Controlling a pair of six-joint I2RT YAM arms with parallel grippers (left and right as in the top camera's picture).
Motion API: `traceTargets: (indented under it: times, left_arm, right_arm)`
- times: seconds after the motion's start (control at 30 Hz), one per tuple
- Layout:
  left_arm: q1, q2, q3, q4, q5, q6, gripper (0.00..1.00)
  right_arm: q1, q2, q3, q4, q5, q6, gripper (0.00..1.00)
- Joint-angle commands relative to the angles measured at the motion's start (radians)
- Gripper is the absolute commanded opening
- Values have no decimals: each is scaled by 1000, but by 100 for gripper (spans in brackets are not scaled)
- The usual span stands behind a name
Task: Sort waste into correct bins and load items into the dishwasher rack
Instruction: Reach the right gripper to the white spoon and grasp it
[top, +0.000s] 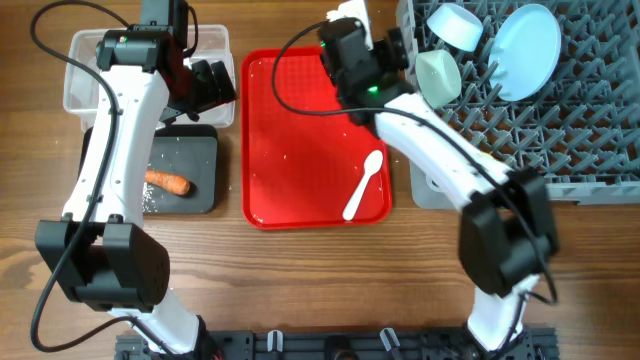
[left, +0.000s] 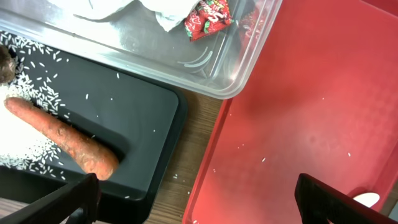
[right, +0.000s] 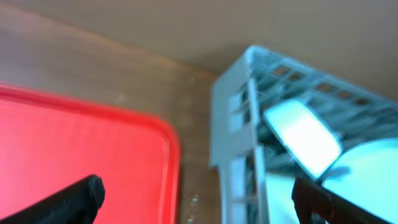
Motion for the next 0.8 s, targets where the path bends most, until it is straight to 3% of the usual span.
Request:
traceTargets:
  times: [0.0, 0.13, 0.3, 0.47, 0.6, 0.7, 0.77]
  left_arm:
    - [5, -13, -2, 1, -10, -16, 100]
    - [5, -13, -2, 1, -10, -16, 100]
    - [5, -13, -2, 1, -10, -16, 100]
    - [5, -13, -2, 1, -10, -16, 100]
    - [5, -13, -2, 1, -10, -16, 100]
    - [5, -13, -2, 1, -10, -16, 100]
    - [5, -13, -2, 1, -10, -16, 100]
  right_arm:
    - [-2, -59, 3, -204, -307, 75, 98]
    - [-5, -56, 2, -451, -599, 156, 96]
    - [-7, -46, -4, -629, -654, 188, 91]
    - [-7, -46, -92, -620, -652, 318, 74]
    - [-7, -46, -208, -540, -612, 443, 68]
    - [-7, -46, -270, -498, -612, 467, 55]
    - [-7, -46, -283, -499, -606, 467, 54]
